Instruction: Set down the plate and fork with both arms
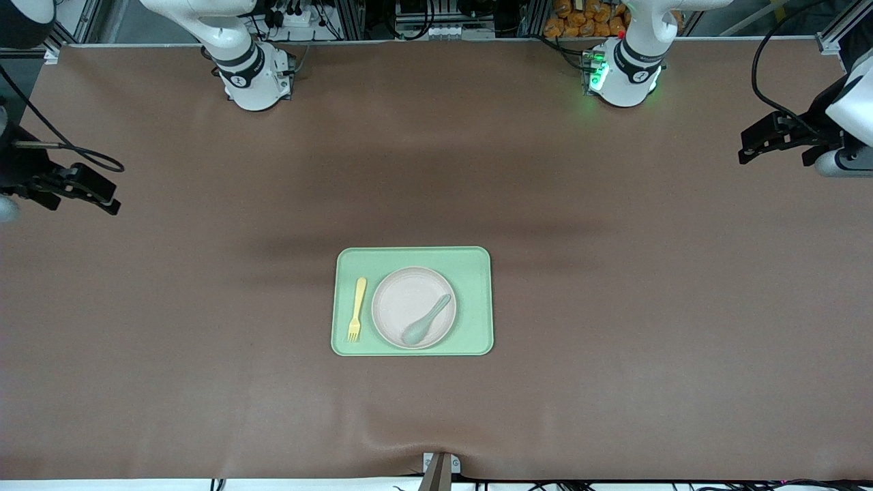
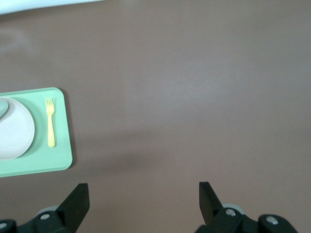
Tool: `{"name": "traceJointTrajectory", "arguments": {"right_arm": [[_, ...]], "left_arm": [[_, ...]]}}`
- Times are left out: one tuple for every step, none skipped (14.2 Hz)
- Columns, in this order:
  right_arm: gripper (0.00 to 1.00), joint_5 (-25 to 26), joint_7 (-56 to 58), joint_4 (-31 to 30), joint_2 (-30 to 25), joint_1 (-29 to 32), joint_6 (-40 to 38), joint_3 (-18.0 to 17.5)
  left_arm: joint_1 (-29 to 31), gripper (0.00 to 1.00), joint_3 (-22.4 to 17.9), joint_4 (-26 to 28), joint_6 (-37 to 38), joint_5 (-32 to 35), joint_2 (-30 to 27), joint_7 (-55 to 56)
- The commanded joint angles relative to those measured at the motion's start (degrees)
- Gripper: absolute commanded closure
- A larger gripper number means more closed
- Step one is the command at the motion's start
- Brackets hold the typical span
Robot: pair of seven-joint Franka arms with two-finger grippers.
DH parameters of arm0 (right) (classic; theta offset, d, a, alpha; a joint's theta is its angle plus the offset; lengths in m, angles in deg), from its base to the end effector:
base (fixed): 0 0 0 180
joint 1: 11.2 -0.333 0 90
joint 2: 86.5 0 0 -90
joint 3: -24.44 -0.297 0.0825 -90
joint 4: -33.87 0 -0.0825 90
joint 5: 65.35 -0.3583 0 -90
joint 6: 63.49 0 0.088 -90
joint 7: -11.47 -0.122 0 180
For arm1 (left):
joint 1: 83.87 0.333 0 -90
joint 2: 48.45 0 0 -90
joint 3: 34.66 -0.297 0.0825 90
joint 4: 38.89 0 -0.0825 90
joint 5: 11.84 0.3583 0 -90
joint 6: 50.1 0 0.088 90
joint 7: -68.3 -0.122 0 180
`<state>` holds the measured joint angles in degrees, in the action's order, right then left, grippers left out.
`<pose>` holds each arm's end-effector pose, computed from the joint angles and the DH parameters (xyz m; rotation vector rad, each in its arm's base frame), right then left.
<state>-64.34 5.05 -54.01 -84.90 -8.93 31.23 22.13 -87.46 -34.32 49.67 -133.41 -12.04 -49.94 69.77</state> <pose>0.5471 -0.0019 0.5999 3.1222 -0.1731 0.1443 0.5069 -0.0353 0.6052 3.1389 -0.0678 -0.1032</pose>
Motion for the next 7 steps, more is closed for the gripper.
{"name": "traceJointTrajectory", "arguments": {"right_arm": [[0.0,2.0,0.4,2.1,0.2,0.6,-0.5,-0.3],[0.0,2.1,0.2,2.1,0.2,0.5,-0.5,-0.1],[0.0,2.1,0.0,2.1,0.2,0.2,-0.5,-0.2],[0.0,2.1,0.1,2.1,0.1,-0.1,-0.6,-0.2],[0.0,2.1,0.1,2.1,0.0,-0.2,-0.6,-0.2],[0.0,2.1,0.1,2.1,-0.1,-0.2,-0.7,-0.2],[0.0,2.1,0.1,2.1,-0.1,-0.2,-1.2,-0.2]], "left_arm": [[0.2,0.0,0.2,-0.4,0.9,0.4,-0.5,0.1],[0.2,0.0,0.2,-0.4,0.9,0.4,-0.5,0.0],[0.2,0.0,0.2,-0.4,0.9,0.4,-0.5,0.1],[0.2,0.0,0.2,-0.4,0.9,0.3,-0.5,0.0],[0.2,0.0,0.2,-0.4,0.9,0.3,-0.5,0.1],[0.2,0.0,0.2,-0.4,0.9,0.2,-0.5,0.1],[0.2,0.0,0.2,-0.4,0.9,0.2,-0.5,0.1]]}}
